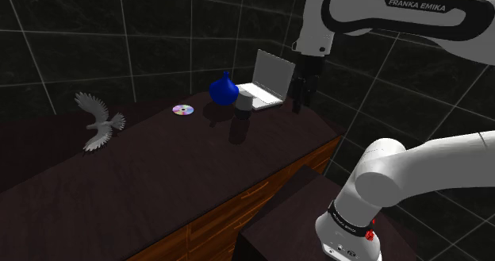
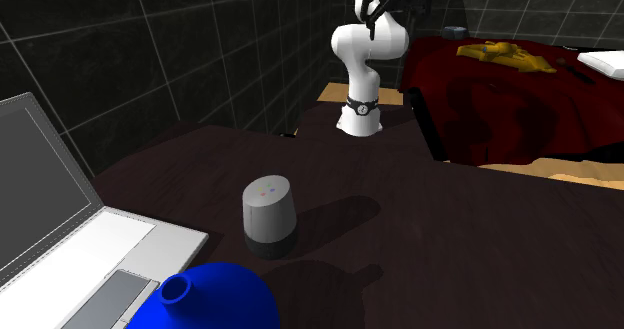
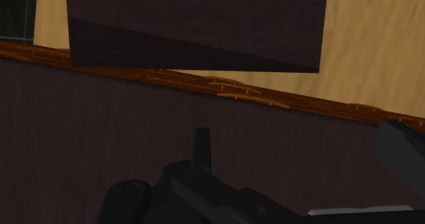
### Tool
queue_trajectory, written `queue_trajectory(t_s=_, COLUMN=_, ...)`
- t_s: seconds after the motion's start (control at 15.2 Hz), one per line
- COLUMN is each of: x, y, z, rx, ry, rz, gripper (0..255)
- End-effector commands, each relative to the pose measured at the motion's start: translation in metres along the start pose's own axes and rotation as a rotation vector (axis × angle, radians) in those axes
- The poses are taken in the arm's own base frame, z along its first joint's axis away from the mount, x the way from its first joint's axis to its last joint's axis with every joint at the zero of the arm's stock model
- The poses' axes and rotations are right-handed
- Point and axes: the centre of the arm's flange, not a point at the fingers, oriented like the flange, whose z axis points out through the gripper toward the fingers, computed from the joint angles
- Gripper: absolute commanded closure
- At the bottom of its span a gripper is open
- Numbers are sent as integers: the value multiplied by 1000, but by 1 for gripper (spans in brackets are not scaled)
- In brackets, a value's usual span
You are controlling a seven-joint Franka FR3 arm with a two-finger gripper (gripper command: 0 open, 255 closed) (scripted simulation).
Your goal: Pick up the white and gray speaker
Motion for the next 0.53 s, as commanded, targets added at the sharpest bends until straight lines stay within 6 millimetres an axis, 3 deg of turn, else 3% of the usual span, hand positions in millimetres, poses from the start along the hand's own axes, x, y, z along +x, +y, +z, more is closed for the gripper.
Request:
queue_trajectory(t_s=0.0, x=0, y=0, z=0, rx=0, ry=0, rz=0, gripper=0)
queue_trajectory(t_s=0.46, x=76, y=42, z=17, rx=-1, ry=26, rz=65, gripper=0)
